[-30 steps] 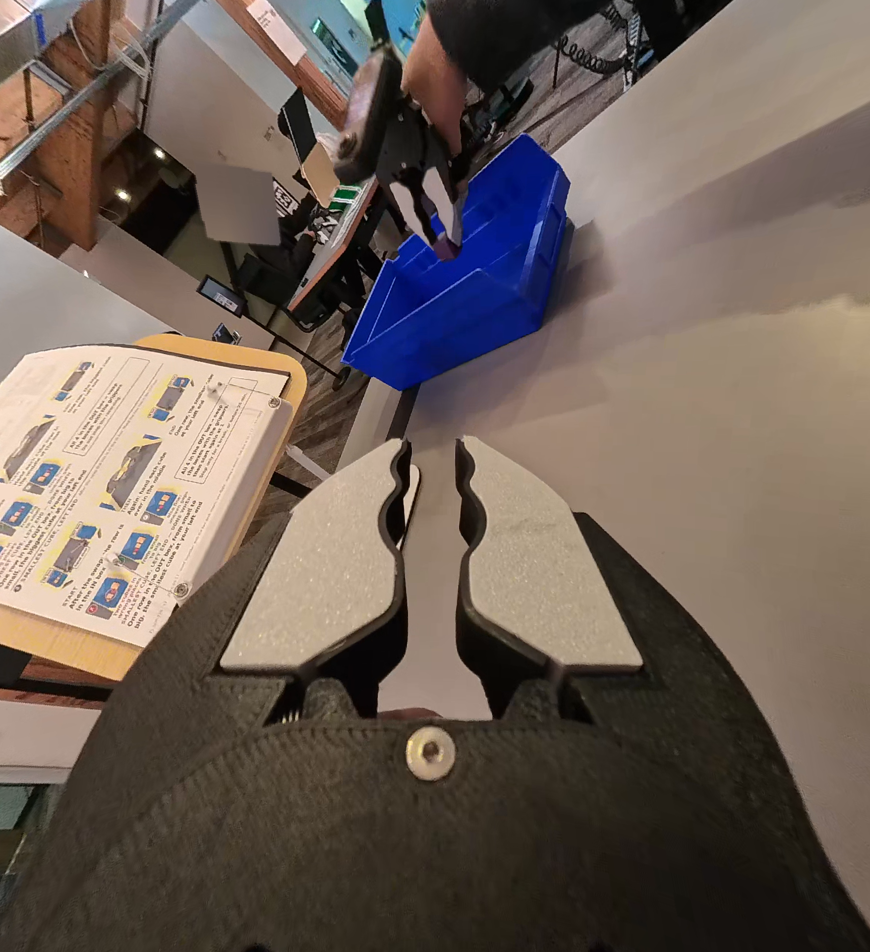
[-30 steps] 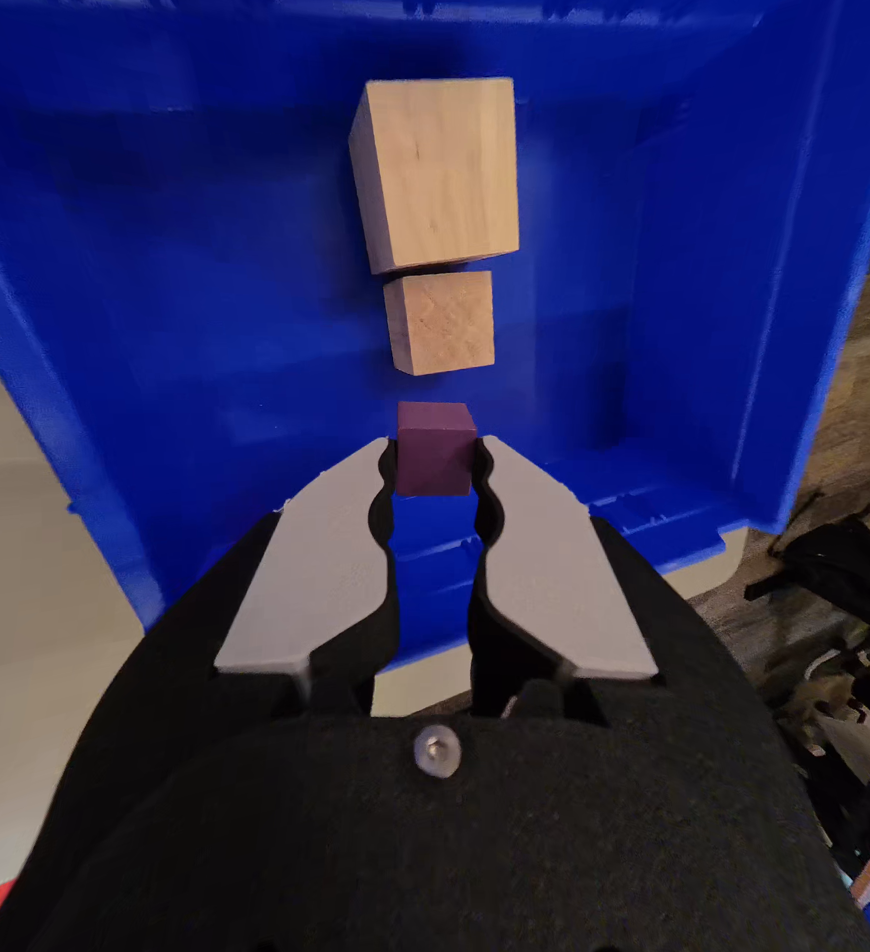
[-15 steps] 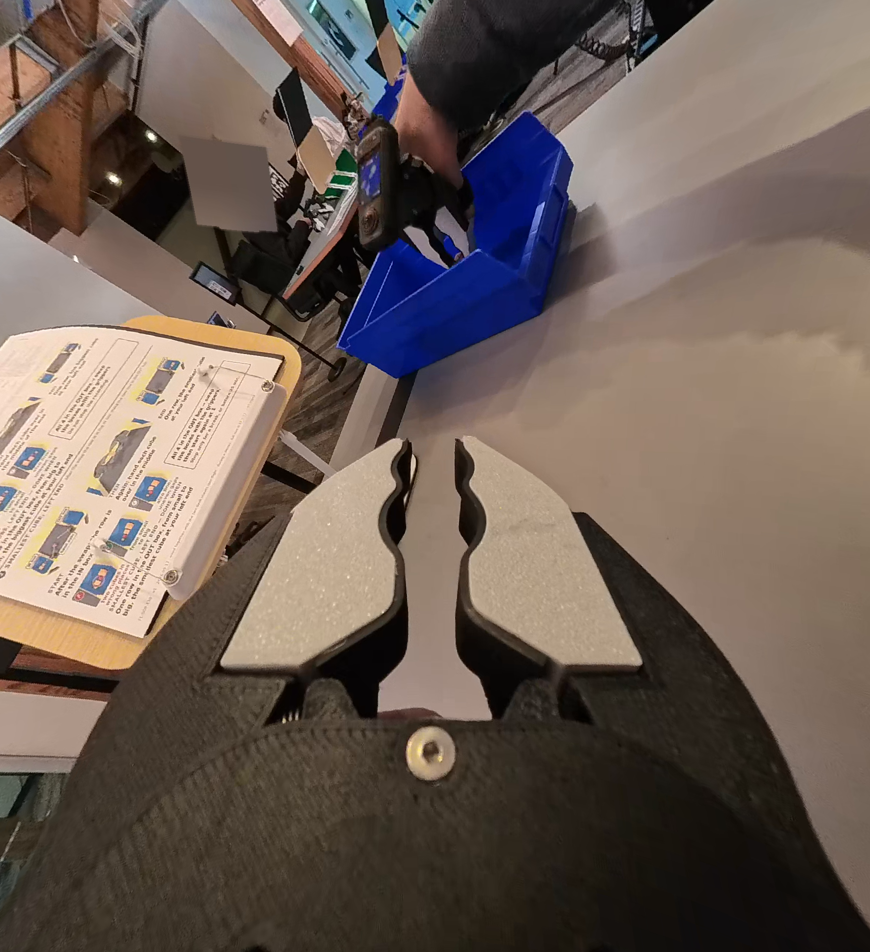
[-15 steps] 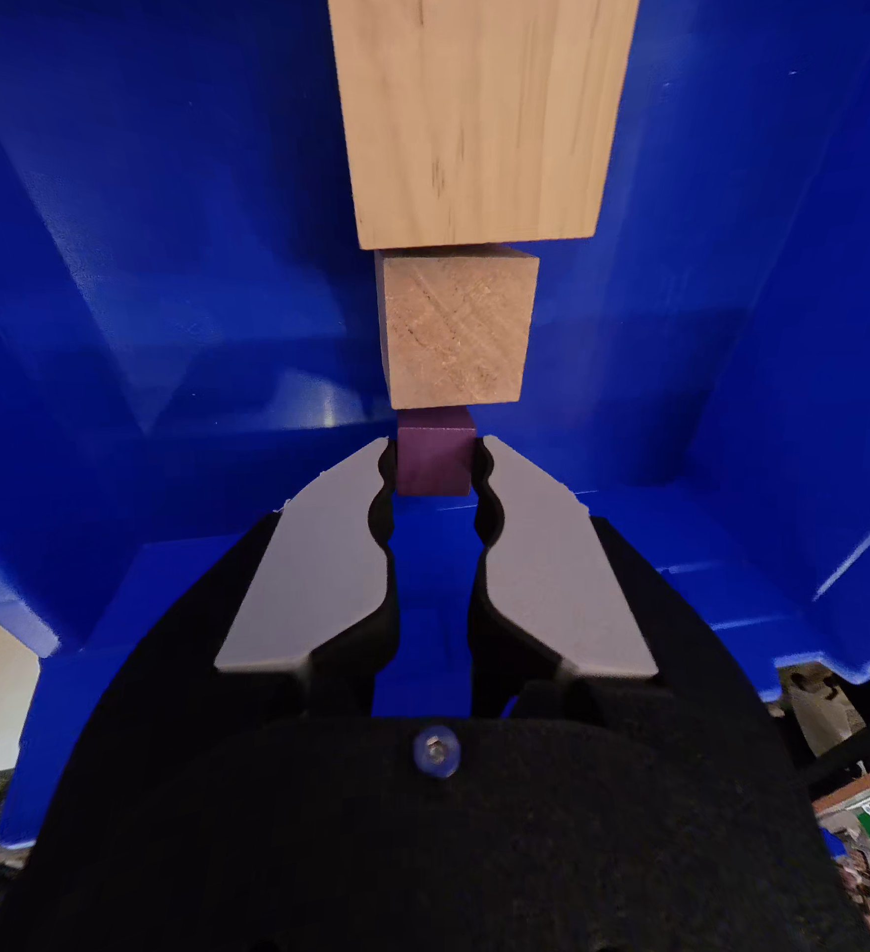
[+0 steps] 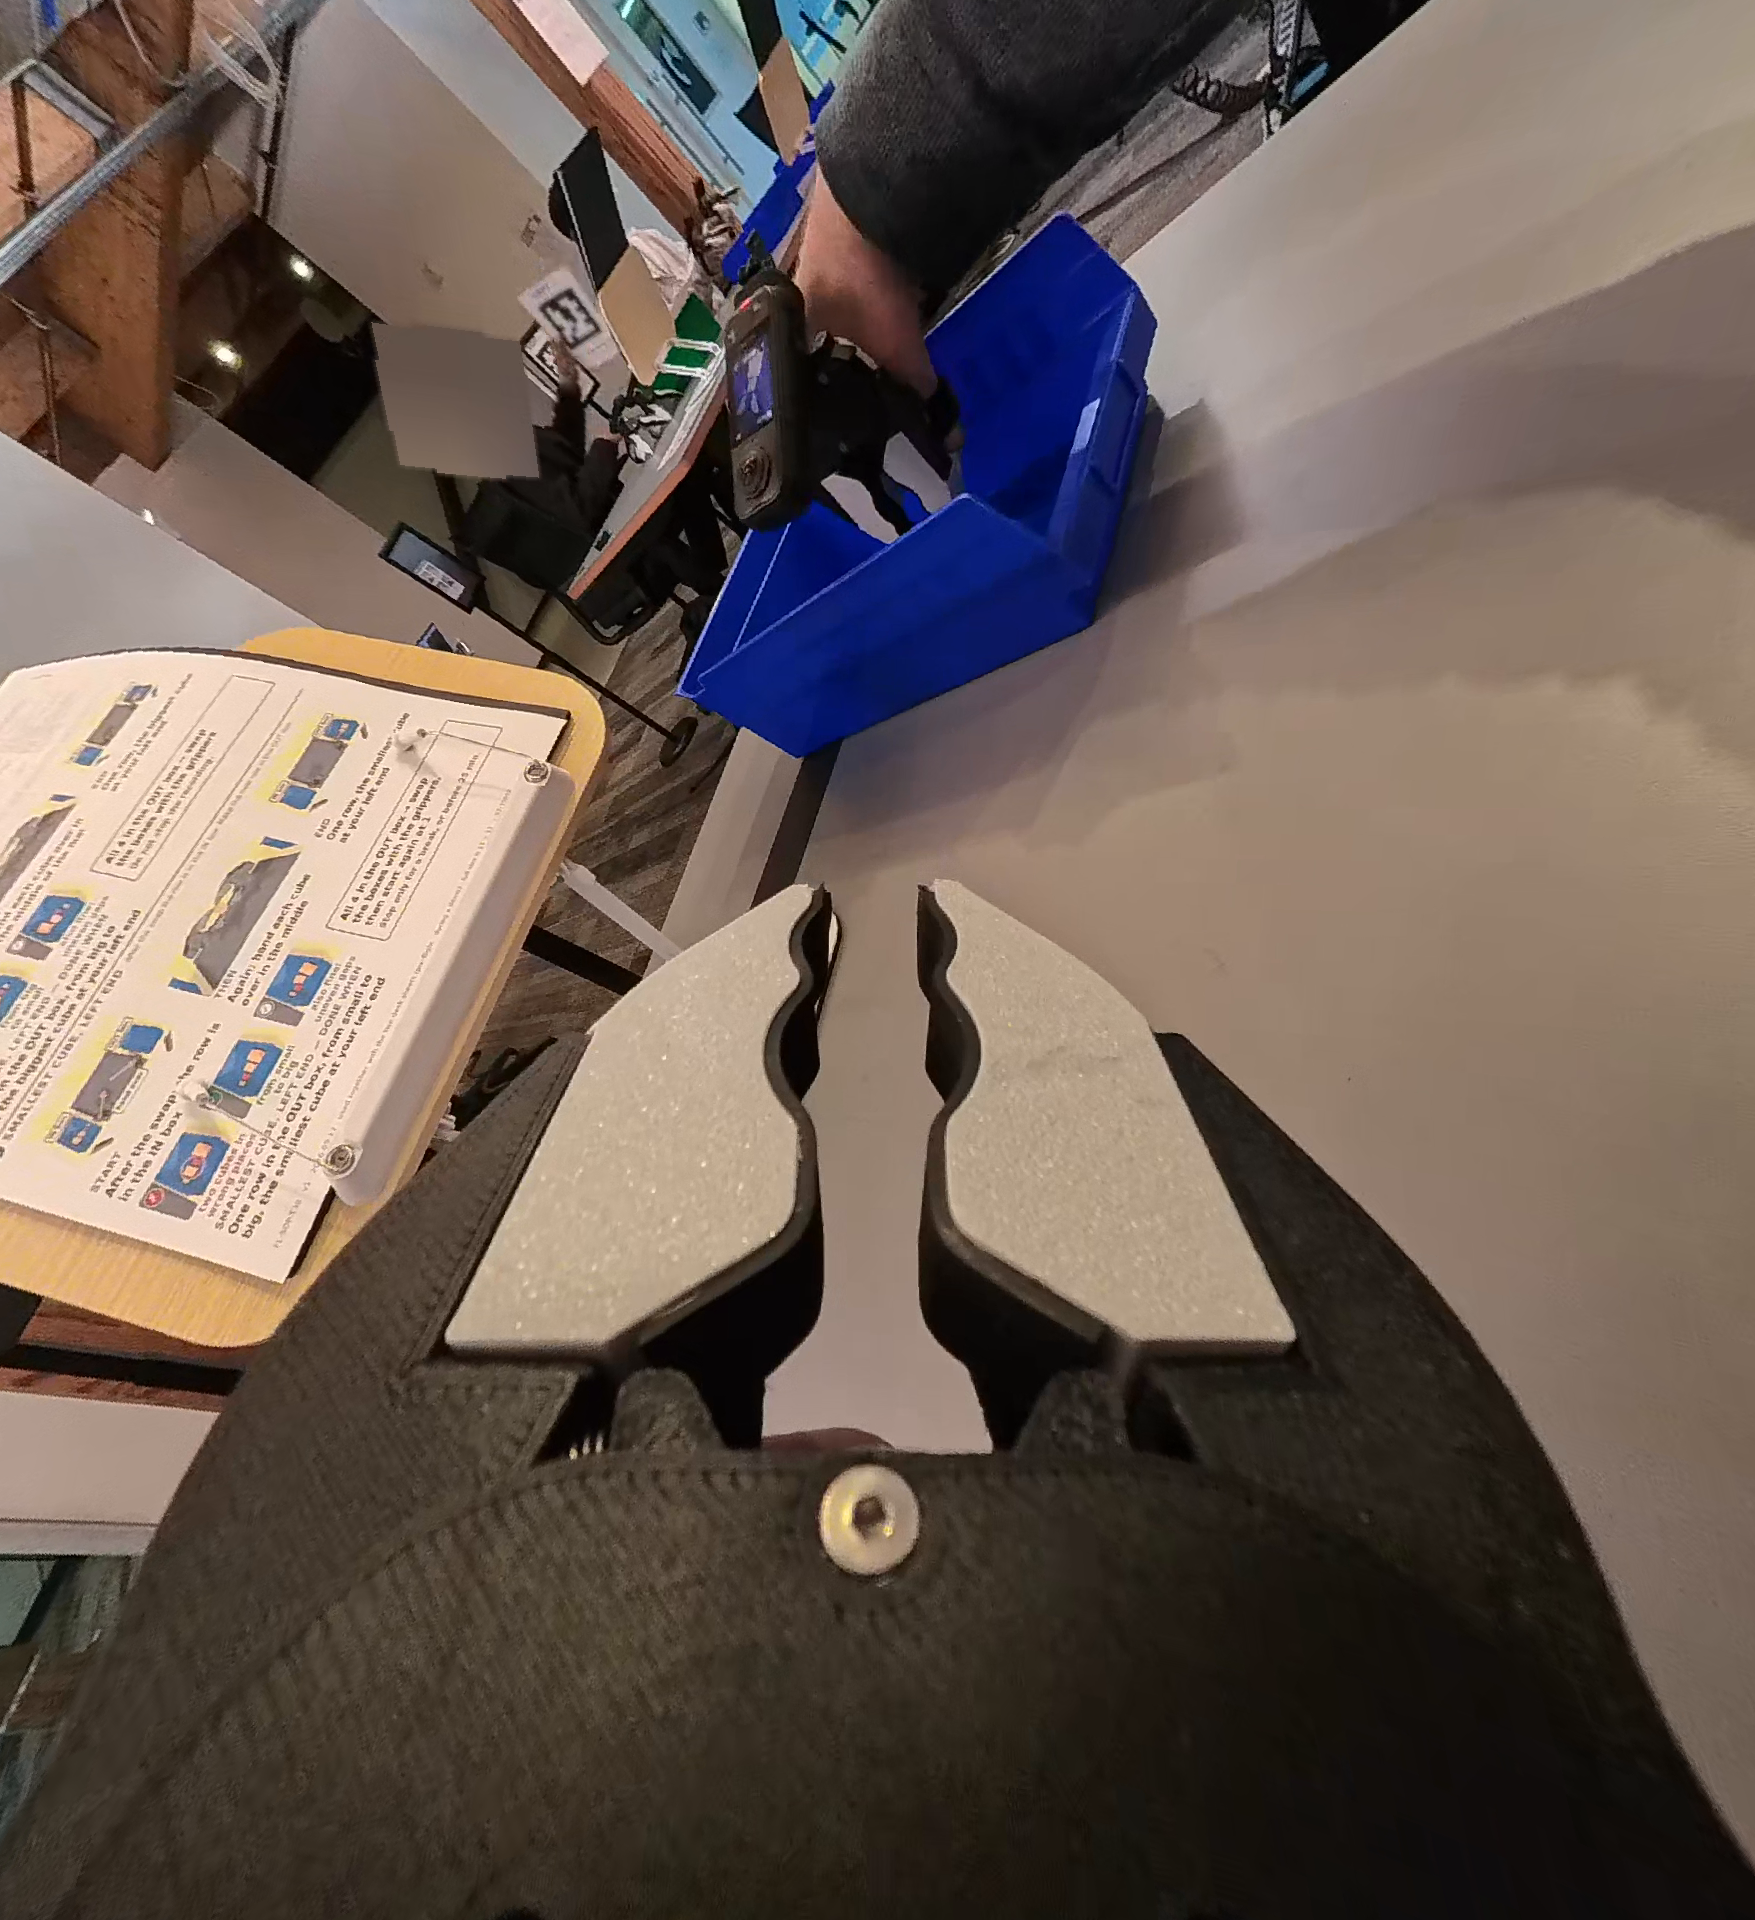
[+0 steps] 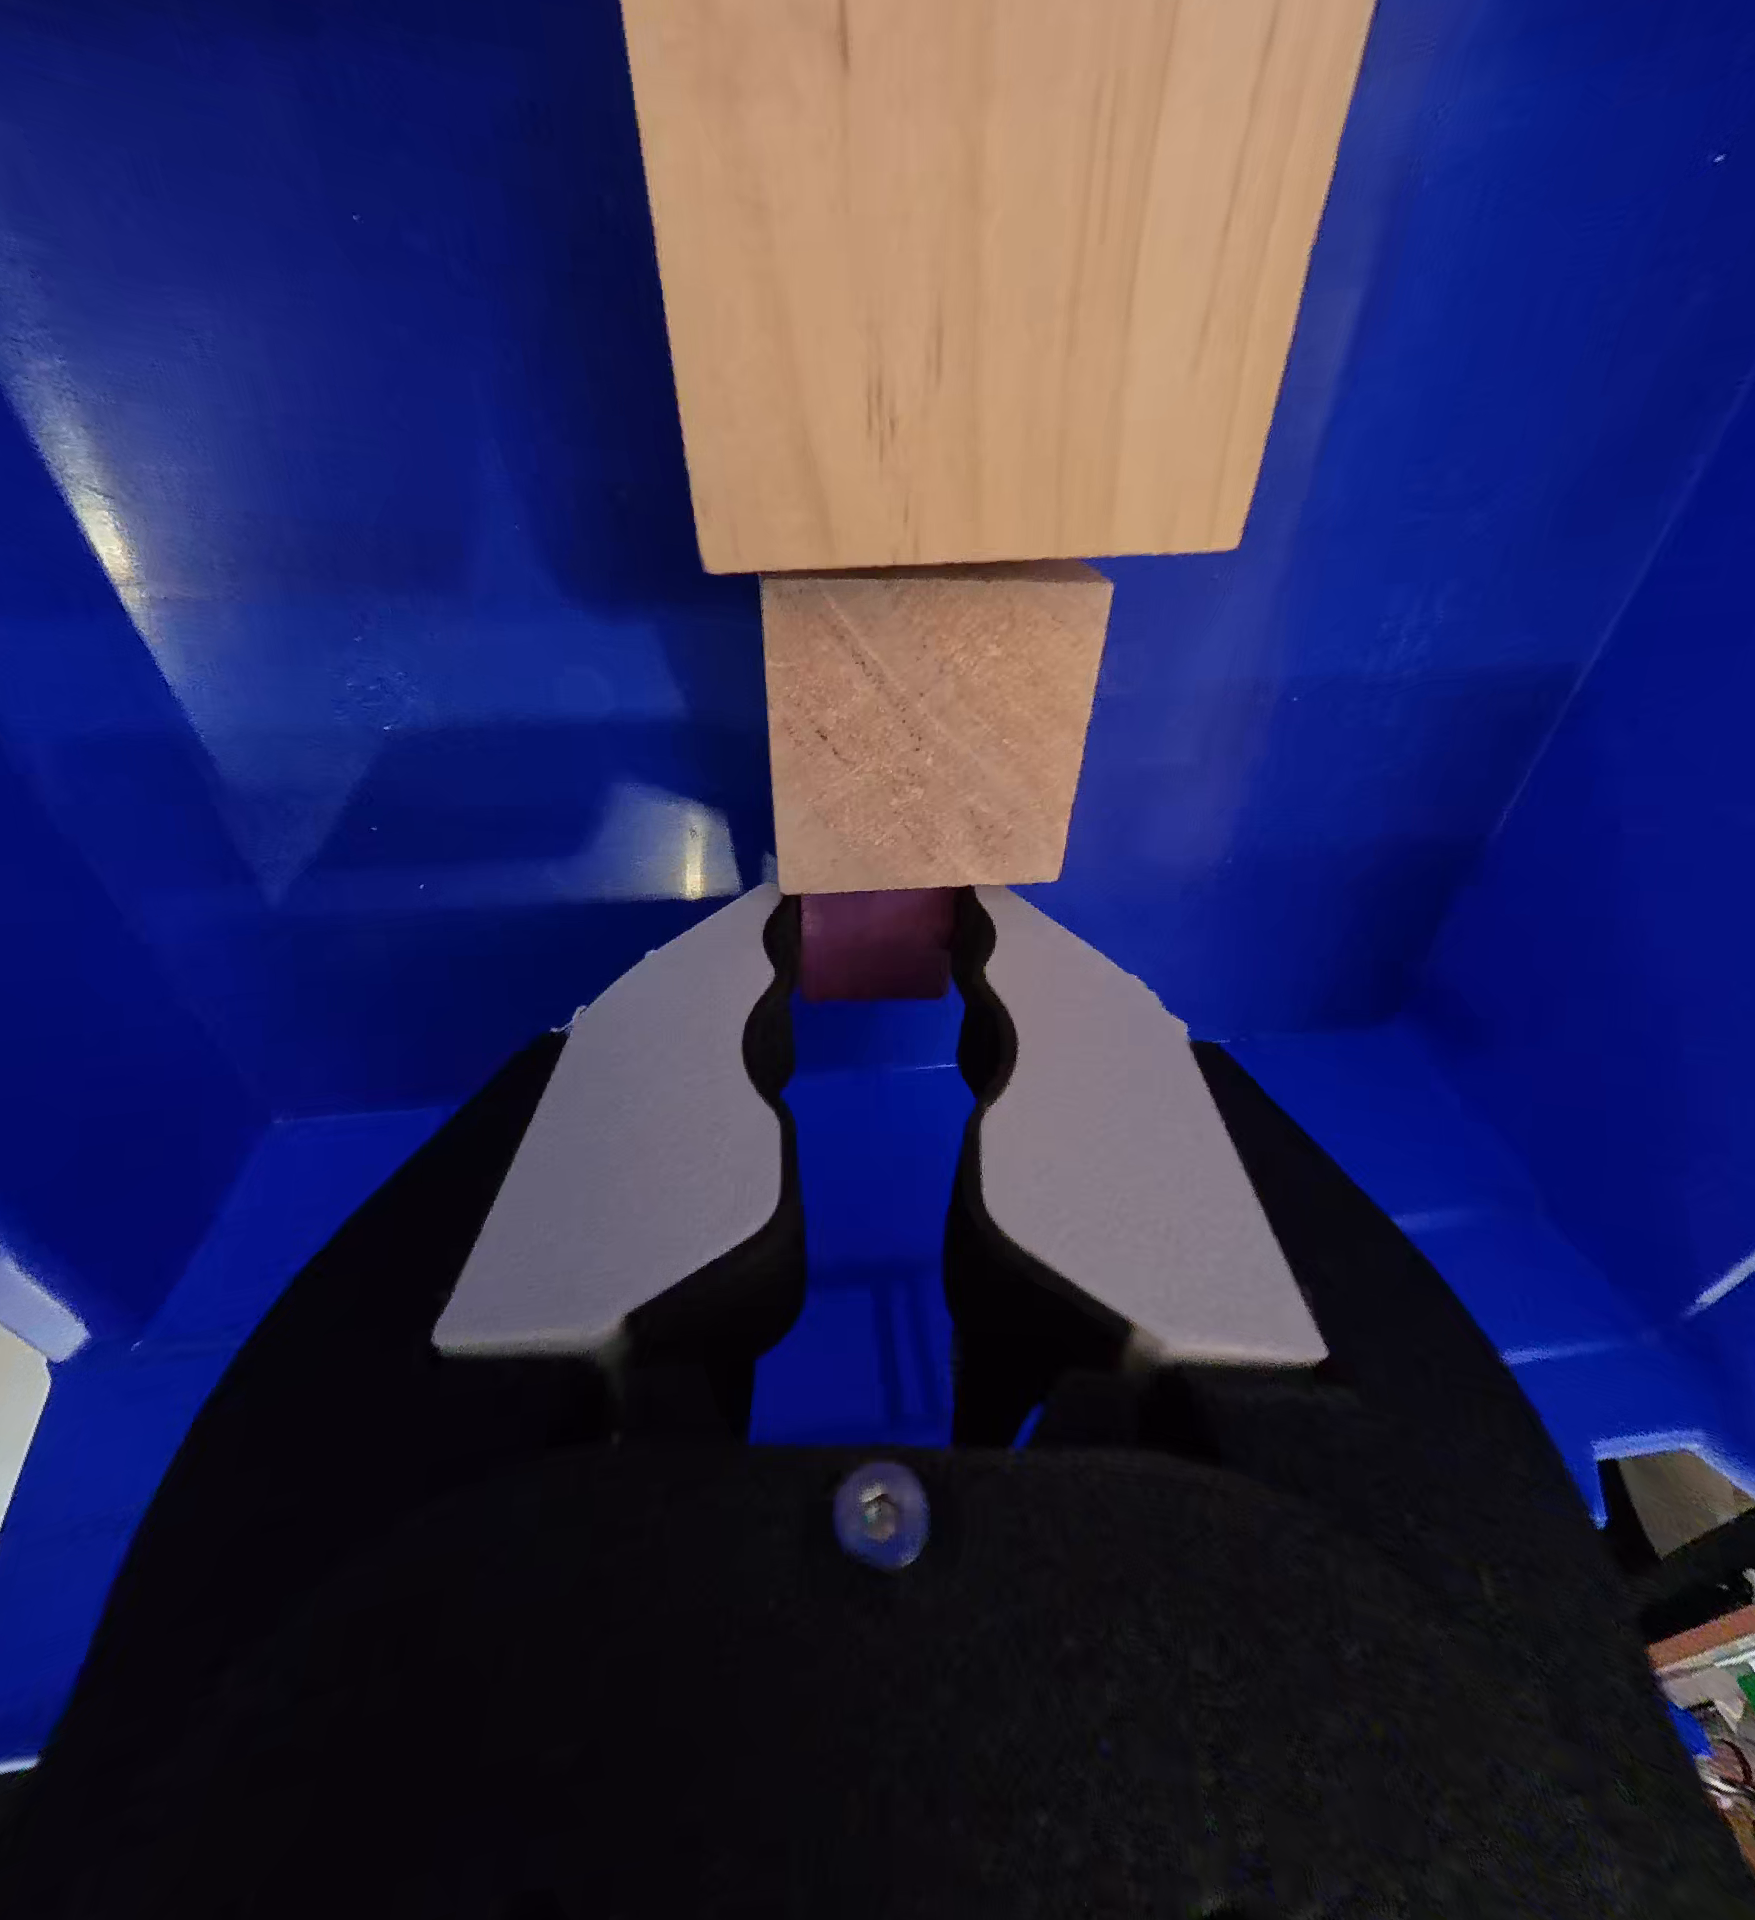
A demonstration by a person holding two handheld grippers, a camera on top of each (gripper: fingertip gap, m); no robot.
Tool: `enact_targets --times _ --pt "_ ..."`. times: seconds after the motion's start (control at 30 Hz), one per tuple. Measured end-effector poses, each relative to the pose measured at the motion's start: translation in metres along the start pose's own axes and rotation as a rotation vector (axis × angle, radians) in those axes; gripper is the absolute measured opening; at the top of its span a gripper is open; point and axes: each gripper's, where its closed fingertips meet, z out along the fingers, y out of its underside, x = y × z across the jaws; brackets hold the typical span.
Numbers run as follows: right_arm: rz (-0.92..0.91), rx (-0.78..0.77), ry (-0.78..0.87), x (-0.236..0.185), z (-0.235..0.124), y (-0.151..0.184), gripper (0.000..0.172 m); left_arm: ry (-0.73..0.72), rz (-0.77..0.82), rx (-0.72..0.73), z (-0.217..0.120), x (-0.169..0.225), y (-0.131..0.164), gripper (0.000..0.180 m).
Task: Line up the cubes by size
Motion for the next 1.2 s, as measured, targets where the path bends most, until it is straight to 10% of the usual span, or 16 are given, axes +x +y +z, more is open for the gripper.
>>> enact_targets --times 0.63,0.9,1.2 --pt "0.099 0.092 0.175 0.002 -0.061 0.004 0.056 -0.119 0.013 -0.096 -0.034 -0.046 0.022 0.028" --pt "0.122 0.317 0.374 -0.06 -0.135 -0.024 0.049 -0.183 -0.103 -0.403 -0.106 -0.132 0.123 0.05" --pt "0.087 0.564 0.239 -0.184 -0.127 -0.099 0.046 0.063 -0.26 -0.651 -0.112 -0.155 0.256 0.057"
